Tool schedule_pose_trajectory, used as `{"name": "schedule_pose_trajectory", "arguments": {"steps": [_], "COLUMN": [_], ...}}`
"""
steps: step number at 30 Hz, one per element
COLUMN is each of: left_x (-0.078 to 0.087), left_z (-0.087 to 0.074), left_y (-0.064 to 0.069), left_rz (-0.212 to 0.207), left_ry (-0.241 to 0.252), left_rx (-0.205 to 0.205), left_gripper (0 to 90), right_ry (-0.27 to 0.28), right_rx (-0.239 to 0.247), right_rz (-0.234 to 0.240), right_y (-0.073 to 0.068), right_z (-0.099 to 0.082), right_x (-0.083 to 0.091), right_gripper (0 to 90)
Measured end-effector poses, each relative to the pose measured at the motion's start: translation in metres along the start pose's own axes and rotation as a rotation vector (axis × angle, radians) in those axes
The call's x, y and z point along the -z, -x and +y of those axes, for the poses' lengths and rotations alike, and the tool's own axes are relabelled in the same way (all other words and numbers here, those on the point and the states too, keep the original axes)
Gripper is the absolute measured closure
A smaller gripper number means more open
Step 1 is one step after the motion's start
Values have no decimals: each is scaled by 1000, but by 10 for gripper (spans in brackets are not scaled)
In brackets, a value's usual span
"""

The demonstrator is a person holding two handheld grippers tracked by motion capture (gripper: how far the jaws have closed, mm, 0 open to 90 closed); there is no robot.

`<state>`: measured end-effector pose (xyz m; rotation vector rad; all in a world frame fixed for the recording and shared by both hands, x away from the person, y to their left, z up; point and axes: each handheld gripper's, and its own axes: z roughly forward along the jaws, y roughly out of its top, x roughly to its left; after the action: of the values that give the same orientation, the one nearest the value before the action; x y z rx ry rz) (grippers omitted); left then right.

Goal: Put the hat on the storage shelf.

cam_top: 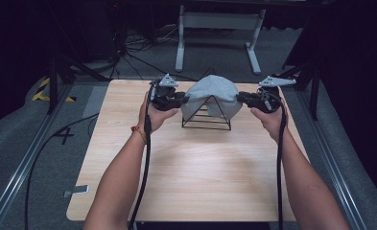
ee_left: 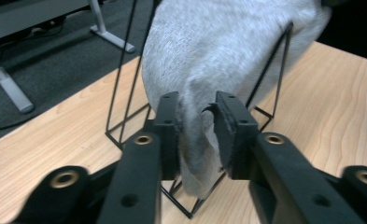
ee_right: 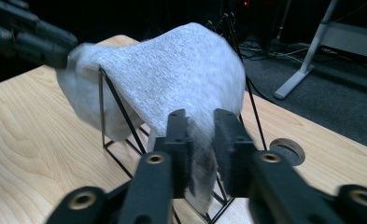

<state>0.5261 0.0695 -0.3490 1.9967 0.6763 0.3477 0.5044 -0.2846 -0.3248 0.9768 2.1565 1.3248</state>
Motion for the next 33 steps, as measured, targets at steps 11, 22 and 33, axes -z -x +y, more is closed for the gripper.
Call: {"name": "schedule_pose_trajectory", "arguments": {"steps": [11, 22, 33], "left_x": [-18, -31, -36], "left_z": [-22, -25, -29], "left_y": [-5, -2, -7], "left_rz": [-49, 18, 111], "left_ry": [-72, -122, -199], "left_rx": [69, 34, -24], "left_gripper": [503, 862, 877], "right_ry": [-45, -94, -123], "right_rx": [-53, -74, 1], "right_rz": [32, 98, 21], "right_y": [4, 4, 5], "right_z": [-21, -46, -53], "right_x": [-11, -29, -31], "right_gripper": [507, 793, 879]}}
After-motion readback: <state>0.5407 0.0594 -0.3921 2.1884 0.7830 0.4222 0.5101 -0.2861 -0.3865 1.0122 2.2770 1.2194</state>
